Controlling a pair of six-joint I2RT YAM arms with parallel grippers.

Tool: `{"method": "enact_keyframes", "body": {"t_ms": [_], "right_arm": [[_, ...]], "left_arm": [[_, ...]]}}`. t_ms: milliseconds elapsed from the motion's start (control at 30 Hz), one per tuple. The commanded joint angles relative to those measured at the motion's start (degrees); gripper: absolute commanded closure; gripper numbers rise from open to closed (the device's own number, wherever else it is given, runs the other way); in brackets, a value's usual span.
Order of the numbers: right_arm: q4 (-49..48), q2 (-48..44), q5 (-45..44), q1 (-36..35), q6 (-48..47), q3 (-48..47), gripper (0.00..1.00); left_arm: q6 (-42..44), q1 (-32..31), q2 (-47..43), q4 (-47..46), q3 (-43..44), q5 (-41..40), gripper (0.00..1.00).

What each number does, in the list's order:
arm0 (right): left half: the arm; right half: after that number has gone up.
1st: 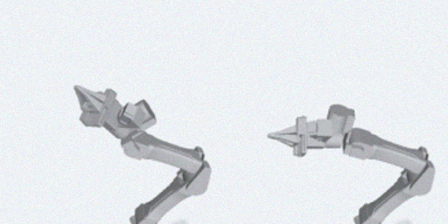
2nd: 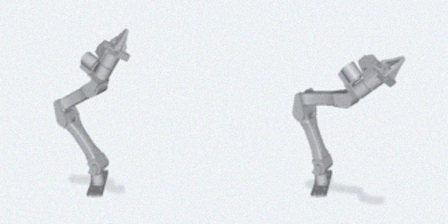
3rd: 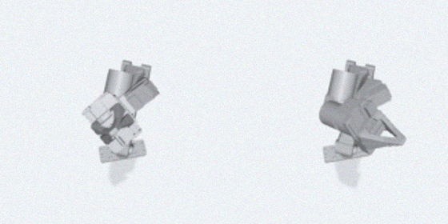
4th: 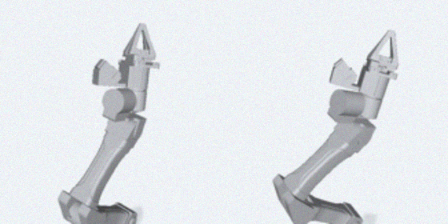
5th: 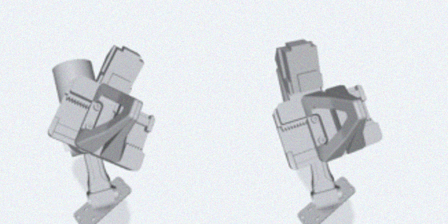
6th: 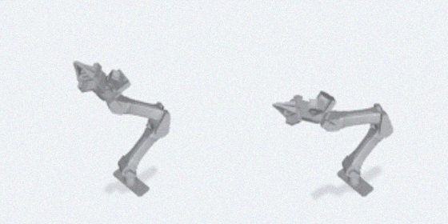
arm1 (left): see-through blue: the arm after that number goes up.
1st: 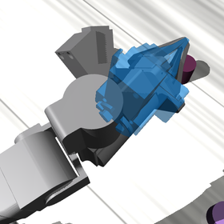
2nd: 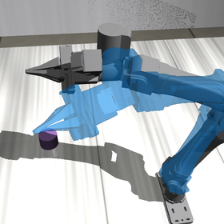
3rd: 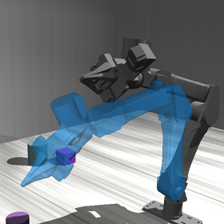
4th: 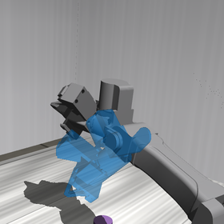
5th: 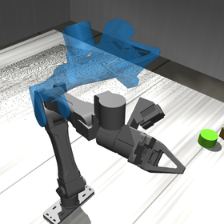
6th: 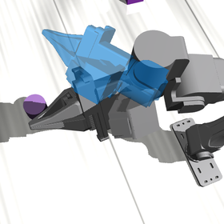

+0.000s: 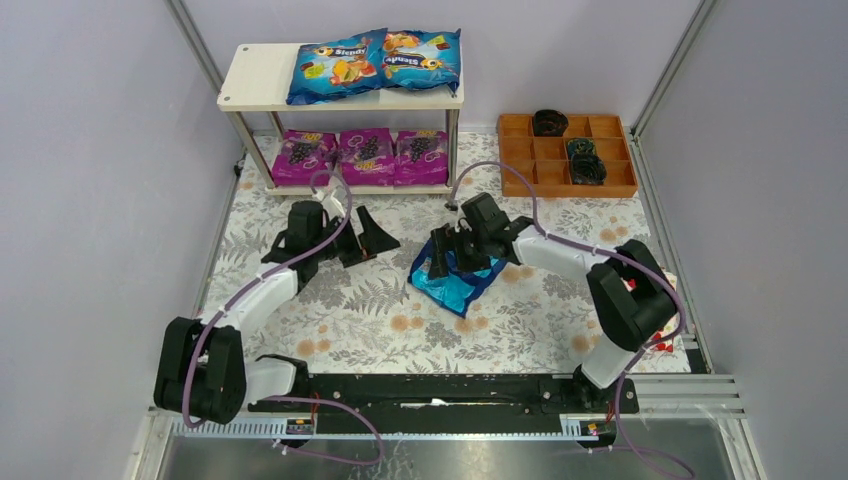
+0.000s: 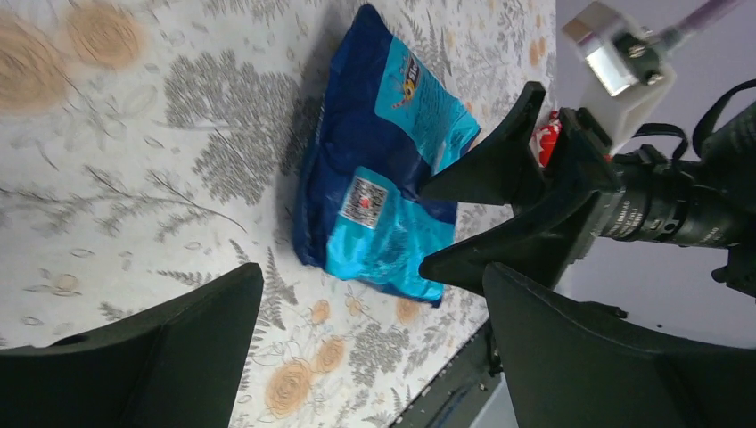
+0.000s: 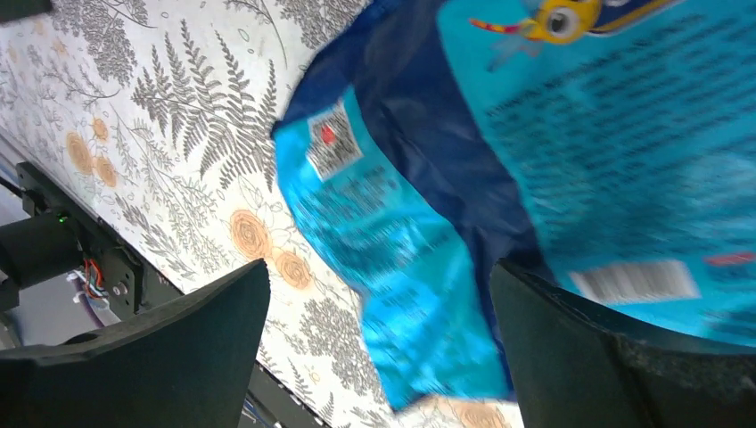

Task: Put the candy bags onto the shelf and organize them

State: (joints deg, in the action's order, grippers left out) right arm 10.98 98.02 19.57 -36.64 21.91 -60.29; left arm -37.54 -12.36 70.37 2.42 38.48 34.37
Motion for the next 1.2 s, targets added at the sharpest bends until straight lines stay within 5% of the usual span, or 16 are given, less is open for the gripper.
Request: {"method": "enact_keyframes", "body": {"t_ms": [0, 133, 400, 567, 833, 1167], "right_arm": [[5.33, -7.83, -5.39, 0.67, -0.13, 0.73, 0.00], [9.16, -14.82, -12.53, 2.42, 0.67, 3.43, 0.00], [-1.65, -26.21, 6.34, 22.30, 7.05, 20.65, 0.00], [-6.16, -24.34, 12.42, 23.30, 9.41, 26.18, 0.01], [-23.62, -15.79, 21.66, 23.73, 18.29, 31.20, 0.27], [-38.23, -6.81, 22.04, 23.76, 28.89, 32.45, 0.32]], "left_arm": [[-9.89, -2.31, -0.03, -12.43, -5.07, 0.76, 0.02], [-12.89, -5.48, 1.09, -15.58, -6.00, -0.39, 0.03], [-12.30, -9.43, 2.72, -15.51, -3.35, -2.56, 0.03], [-12.10, -10.58, 3.98, -15.49, -2.80, -2.55, 0.03], [-11.27, -14.85, 3.25, -17.35, -2.29, -3.14, 0.03], [-9.98, -16.07, 1.39, -16.85, -2.81, -4.88, 0.03]]}}
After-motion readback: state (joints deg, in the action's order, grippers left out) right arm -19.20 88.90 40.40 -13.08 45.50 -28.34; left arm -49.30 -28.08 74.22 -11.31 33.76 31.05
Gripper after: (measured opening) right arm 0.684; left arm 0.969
